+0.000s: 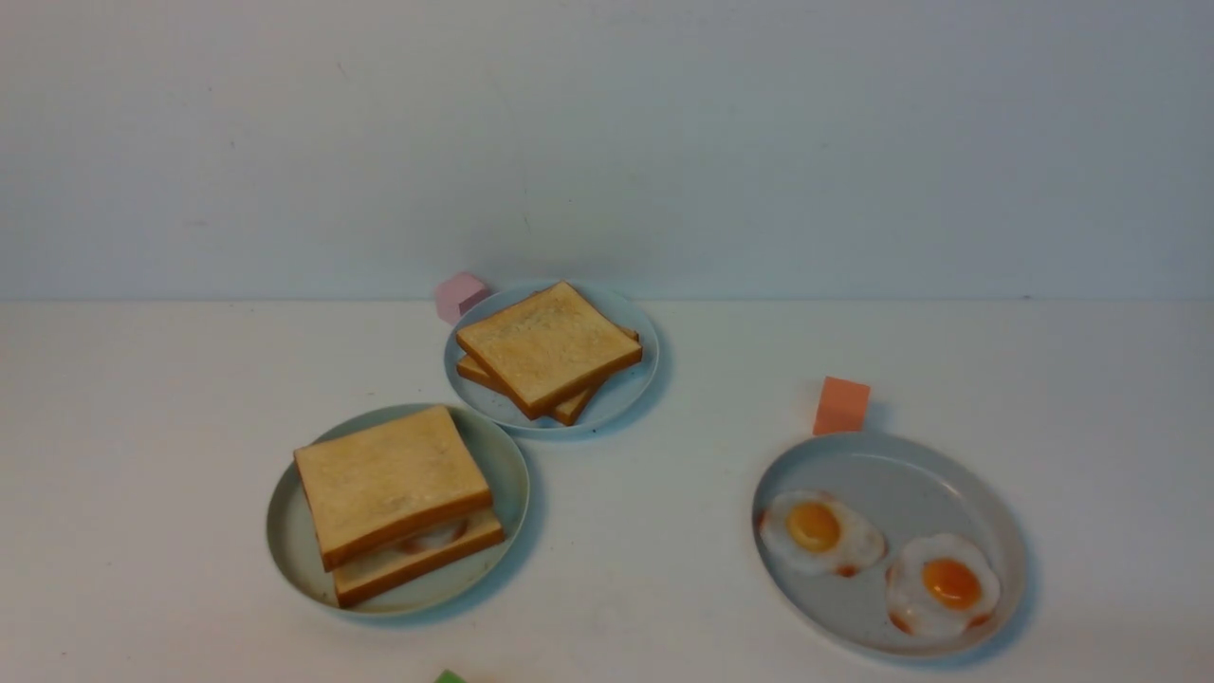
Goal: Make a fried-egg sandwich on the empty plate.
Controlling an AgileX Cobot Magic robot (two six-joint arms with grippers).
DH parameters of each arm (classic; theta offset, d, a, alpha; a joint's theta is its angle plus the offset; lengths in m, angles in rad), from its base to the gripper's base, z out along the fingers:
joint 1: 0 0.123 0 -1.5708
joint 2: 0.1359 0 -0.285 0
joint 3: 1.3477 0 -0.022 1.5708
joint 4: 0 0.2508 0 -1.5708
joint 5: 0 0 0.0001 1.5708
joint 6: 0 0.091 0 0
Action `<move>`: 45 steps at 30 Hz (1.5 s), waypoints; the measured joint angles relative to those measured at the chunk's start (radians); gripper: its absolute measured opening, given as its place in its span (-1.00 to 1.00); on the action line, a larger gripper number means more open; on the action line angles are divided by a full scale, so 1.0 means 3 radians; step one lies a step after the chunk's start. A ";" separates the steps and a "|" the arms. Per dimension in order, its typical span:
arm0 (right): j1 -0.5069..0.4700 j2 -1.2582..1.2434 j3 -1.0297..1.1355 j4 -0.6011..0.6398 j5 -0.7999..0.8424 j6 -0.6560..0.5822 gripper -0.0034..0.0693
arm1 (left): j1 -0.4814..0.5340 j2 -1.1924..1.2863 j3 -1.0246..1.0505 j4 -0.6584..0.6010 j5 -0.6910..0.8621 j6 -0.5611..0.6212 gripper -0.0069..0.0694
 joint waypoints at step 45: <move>-0.0002 -0.0001 0.0000 0.0000 0.0000 0.0000 -0.85 | 0.1555 -0.0505 0.1061 0.1831 -0.0511 -0.2259 -0.85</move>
